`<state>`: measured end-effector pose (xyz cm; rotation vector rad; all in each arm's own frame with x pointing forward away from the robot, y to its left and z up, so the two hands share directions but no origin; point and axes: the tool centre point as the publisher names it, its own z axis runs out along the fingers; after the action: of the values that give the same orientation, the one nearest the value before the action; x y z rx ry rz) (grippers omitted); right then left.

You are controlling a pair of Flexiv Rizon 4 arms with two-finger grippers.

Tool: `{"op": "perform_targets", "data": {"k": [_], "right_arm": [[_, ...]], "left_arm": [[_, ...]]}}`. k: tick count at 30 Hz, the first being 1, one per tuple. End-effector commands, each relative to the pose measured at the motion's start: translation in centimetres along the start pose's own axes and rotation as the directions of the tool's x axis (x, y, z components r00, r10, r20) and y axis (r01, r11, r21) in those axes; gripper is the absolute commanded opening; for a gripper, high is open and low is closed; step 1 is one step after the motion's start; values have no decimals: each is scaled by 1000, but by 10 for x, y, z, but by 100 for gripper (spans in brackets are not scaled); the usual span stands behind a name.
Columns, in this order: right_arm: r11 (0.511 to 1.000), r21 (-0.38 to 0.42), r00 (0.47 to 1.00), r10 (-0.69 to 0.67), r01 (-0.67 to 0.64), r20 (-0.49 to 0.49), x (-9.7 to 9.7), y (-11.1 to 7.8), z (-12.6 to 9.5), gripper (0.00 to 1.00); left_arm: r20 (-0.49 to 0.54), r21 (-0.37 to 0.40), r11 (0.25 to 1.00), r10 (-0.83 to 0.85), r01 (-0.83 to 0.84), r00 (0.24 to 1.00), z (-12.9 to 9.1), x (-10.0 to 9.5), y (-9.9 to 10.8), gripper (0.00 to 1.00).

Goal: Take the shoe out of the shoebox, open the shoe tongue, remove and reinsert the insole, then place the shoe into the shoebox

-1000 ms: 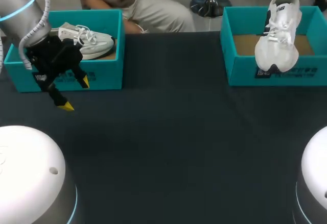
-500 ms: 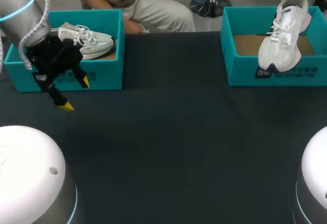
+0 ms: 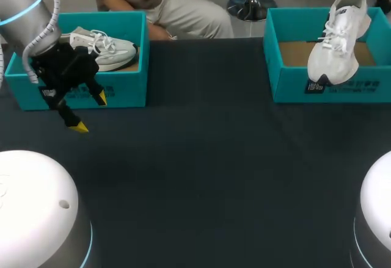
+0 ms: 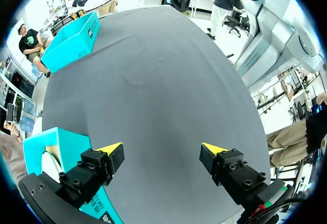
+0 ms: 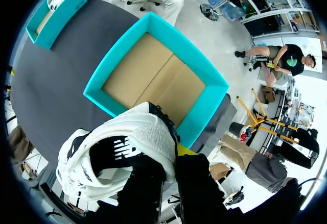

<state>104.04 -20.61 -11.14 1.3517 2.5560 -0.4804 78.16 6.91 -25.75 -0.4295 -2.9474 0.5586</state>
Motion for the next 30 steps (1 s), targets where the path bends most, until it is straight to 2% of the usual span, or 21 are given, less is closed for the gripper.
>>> {"op": "perform_targets", "data": {"k": [1,4,5,10,16,18,21,23,30], "right_arm": [[1000,2,1000,-2,2,-2,-1,0,-2,0],[1000,2,1000,-2,2,-2,-1,0,-2,0],[1000,-5,999,24,-24,-22,-3,0,-1,0],[980,60,979,194,-190,-61,-9,1,5,0],[922,105,910,385,-372,-153,-14,-1,13,0],[889,151,882,451,-432,-137,-15,0,15,0],[848,179,842,523,-498,-135,-16,-2,19,0],[829,177,813,557,-531,-168,-18,-5,22,0],[759,208,752,646,-617,-128,-18,-13,28,0]], "left_arm": [[-1,-3,1000,0,0,1000,0,0,0,100],[-1,-3,1000,0,0,1000,0,0,0,100],[-1,-3,1000,0,0,1000,0,0,0,100],[-1,-3,1000,0,0,1000,0,0,0,100],[-1,-3,1000,0,0,1000,0,0,0,100],[-1,-3,1000,0,0,1000,0,0,0,100],[-1,-3,1000,0,0,1000,0,0,0,100],[-1,-3,1000,0,0,1000,0,0,0,100],[-1,-3,1000,0,0,1000,0,0,0,100]]}}
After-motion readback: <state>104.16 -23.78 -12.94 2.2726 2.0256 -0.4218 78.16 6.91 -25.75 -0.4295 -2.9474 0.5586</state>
